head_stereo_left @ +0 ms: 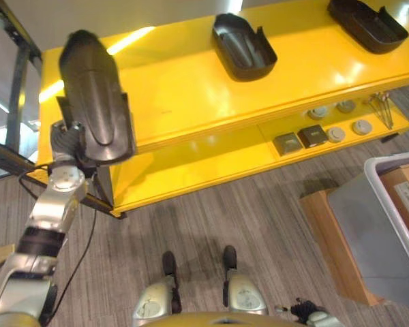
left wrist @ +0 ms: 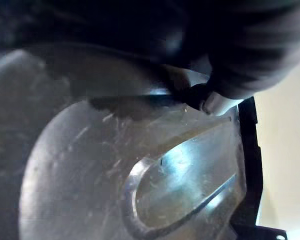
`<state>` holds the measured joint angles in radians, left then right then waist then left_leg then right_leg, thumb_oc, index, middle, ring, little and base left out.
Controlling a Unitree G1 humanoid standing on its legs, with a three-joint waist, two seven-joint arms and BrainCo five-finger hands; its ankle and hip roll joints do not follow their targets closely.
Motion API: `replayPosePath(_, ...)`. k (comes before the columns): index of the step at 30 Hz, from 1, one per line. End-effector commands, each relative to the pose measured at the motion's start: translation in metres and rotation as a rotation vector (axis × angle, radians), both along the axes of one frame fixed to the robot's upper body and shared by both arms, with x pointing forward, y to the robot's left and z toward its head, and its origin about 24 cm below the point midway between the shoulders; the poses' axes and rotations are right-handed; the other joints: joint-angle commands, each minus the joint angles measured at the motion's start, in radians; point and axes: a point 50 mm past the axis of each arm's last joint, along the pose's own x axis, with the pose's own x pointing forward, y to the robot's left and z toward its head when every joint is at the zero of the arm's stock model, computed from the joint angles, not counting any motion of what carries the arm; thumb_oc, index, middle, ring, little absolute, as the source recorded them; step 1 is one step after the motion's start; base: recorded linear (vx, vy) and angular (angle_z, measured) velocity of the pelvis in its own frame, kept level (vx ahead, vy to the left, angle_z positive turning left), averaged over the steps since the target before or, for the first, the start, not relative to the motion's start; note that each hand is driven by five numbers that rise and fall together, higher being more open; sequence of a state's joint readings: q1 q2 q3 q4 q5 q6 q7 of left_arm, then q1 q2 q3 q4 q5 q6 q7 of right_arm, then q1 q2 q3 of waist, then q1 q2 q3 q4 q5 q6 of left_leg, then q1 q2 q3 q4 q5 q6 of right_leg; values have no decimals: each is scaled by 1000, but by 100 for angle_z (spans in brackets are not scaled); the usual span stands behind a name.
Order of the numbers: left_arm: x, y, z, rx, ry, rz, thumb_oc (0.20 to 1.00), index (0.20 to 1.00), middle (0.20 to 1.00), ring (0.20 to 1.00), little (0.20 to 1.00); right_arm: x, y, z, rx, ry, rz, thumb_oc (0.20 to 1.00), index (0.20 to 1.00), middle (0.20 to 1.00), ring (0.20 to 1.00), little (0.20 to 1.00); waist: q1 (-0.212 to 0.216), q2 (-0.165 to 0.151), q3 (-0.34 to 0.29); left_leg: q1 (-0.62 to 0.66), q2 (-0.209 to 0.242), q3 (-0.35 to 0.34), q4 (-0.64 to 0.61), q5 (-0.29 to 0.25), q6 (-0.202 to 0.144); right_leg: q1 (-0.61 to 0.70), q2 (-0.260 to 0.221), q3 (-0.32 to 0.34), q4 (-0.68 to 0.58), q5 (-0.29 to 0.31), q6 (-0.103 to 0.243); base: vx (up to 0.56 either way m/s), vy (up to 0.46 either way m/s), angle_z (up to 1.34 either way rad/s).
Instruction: Move parts from the plastic box to the shelf.
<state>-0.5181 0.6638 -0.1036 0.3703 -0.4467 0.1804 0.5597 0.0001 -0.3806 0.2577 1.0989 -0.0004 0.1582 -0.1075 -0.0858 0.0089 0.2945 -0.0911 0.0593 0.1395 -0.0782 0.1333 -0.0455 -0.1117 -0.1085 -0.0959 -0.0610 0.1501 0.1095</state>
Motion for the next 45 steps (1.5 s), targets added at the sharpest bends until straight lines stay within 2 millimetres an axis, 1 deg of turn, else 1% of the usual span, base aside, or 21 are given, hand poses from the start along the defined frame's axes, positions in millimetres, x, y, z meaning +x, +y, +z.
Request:
replayPosePath(1, 21, 7, 43, -12, -112, 51, 200, 200, 200, 200, 200, 12, -19, 11, -25, -24, 7, 1000, 1000, 1000, 1000, 1000, -22, 13, 13, -59, 29, -24, 40, -7, 19, -39, 6, 39, 86, -67, -14, -50, -108, -8)
replayPosePath(4, 27, 21, 37, -39, -35, 107, 200, 200, 200, 200, 200, 18, -21, 15, -40, -36, 27, 1000, 1000, 1000, 1000, 1000, -48, 11, 22, -62, 46, -10, 30, 5, 9, -39, 15, 43, 67, -66, -24, 12, -42, -3)
replayPosePath(7, 25, 36, 34, -43, 27, 180, 200, 200, 200, 200, 200, 14, -24, 15, -27, -34, -5, 1000, 1000, 1000, 1000, 1000, -68, 11, 28, -63, 56, 6, 26, 11, 1, -41, 19, 47, 54, -62, -29, 46, -3, -7)
replayPosePath(8, 25, 43, 32, -73, 49, 207, 200, 200, 200, 200, 200, 12, -25, 15, -15, -35, -25, 1000, 1000, 1000, 1000, 1000, -77, 11, 31, -65, 58, 14, 28, 10, 0, -45, 19, 51, 53, -61, -31, 57, 10, -10)
replayPosePath(10, 24, 50, 34, -65, 70, 244, 200, 200, 200, 200, 200, 10, -26, 15, -7, -42, -38, 1000, 1000, 1000, 1000, 1000, -91, 10, 36, -70, 60, 23, 31, 8, -1, -55, 20, 58, 55, -61, -34, 36, 19, -9)
replayPosePath(13, 25, 55, 38, -15, 106, 272, 200, 200, 200, 200, 200, 11, -25, 15, -2, -55, -45, 1000, 1000, 1000, 1000, 1000, -105, 8, 45, -84, 61, 33, 41, 4, 0, -74, 20, 68, 64, -62, -37, 17, 18, -10)
replayPosePath(14, 25, 57, 41, 4, 115, 281, 200, 200, 200, 200, 200, 12, -25, 15, -2, -60, -43, 1000, 1000, 1000, 1000, 1000, -109, 7, 47, -88, 61, 36, 43, 3, 0, -79, 20, 71, 66, -62, -37, 11, 27, -12)
replayPosePath(16, 26, 64, 63, 179, 199, 329, 200, 200, 200, 200, 200, 19, -27, 19, -7, -83, -13, 1000, 1000, 1000, 1000, 1000, -124, 4, 64, -114, 57, 45, 58, -3, 2, -111, 23, 90, 78, -61, -40, 15, 49, -15)
replayPosePath(17, 25, 66, 66, 202, 211, 341, 200, 200, 200, 200, 200, 19, -27, 19, -8, -84, -9, 1000, 1000, 1000, 1000, 1000, -126, 4, 66, -116, 56, 46, 62, -4, 2, -114, 23, 91, 80, -61, -40, 26, 41, -13)
replayPosePath(19, 20, 78, 79, 319, 272, 396, 200, 200, 200, 200, 200, 21, -30, 21, -15, -86, 3, 1000, 1000, 1000, 1000, 1000, -134, 3, 73, -125, 55, 49, 74, -8, 3, -122, 23, 98, 88, -62, -41, 31, 33, -10)
replayPosePath(21, 16, 88, 92, 388, 336, 421, 200, 200, 200, 200, 200, 23, -33, 24, -18, -89, 11, 1000, 1000, 1000, 1000, 1000, -140, 3, 78, -128, 52, 53, 79, -12, 6, -126, 24, 105, 90, -63, -41, 32, 43, -8)
replayPosePath(22, 15, 90, 95, 400, 353, 424, 200, 200, 200, 200, 200, 24, -34, 24, -19, -90, 12, 1000, 1000, 1000, 1000, 1000, -141, 2, 79, -128, 52, 54, 79, -13, 6, -127, 24, 107, 90, -63, -41, 26, 43, -4)
replayPosePath(23, 13, 93, 99, 437, 418, 414, 200, 200, 200, 200, 200, 25, -36, 26, -22, -90, 16, 1000, 1000, 1000, 1000, 1000, -143, 2, 82, -128, 50, 54, 81, -16, 8, -129, 24, 110, 92, -62, -40, 12, 24, -3)
replayPosePath(25, 12, 94, 100, 460, 464, 410, 200, 200, 200, 200, 200, 26, -36, 27, -23, -92, 20, 1000, 1000, 1000, 1000, 1000, -143, 1, 85, -127, 48, 55, 80, -18, 9, -130, 25, 113, 91, -61, -39, 7, 20, -4)
replayPosePath(29, 9, 99, 90, 454, 620, 383, 200, 200, 200, 200, 200, 29, -37, 29, -34, -92, 38, 1000, 1000, 1000, 1000, 1000, -144, 0, 86, -115, 42, 56, 75, -21, 12, -119, 26, 115, 82, -59, -35, 0, 0, 0)
replayPosePath(31, 6, 101, 80, 434, 690, 362, 200, 200, 200, 200, 200, 30, -37, 29, -36, -90, 43, 1000, 1000, 1000, 1000, 1000, -143, 1, 85, -110, 39, 57, 71, -22, 13, -115, 25, 115, 78, -57, -34, 3, 4, 2)
replayPosePath(33, 2, 104, 64, 397, 757, 354, 200, 200, 200, 200, 200, 31, -35, 29, -36, -88, 45, 1000, 1000, 1000, 1000, 1000, -141, 4, 84, -99, 36, 56, 64, -22, 14, -105, 24, 114, 72, -57, -32, 3, 2, 2)
replayPosePath(37, -6, 111, 39, 343, 801, 369, 200, 200, 200, 200, 200, 30, -33, 27, -44, -72, 54, 1000, 1000, 1000, 1000, 1000, -136, 10, 75, -74, 32, 56, 51, -21, 13, -78, 22, 109, 60, -58, -30, 28, -3, 0)
replayPosePath(38, -6, 111, 39, 343, 801, 369, 200, 200, 200, 200, 200, 30, -33, 27, -44, -72, 54, 1000, 1000, 1000, 1000, 1000, -136, 10, 75, -73, 32, 55, 50, -21, 13, -78, 22, 109, 59, -58, -30, 32, -6, -1)
replayPosePath(41, -9, 112, 29, 339, 804, 375, 200, 200, 200, 200, 200, 31, -30, 26, -40, -64, 51, 1000, 1000, 1000, 1000, 1000, -132, 12, 71, -62, 34, 59, 38, -17, 10, -70, 21, 108, 52, -56, -28, 0, 0, 0)
replayPosePath(45, -10, 114, 33, 333, 777, 399, 200, 200, 200, 200, 200, 29, -29, 24, -33, -63, 40, 1000, 1000, 1000, 1000, 1000, -133, 13, 69, -52, 35, 60, 29, -16, 10, -64, 23, 111, 48, -55, -27, 0, 0, 0)
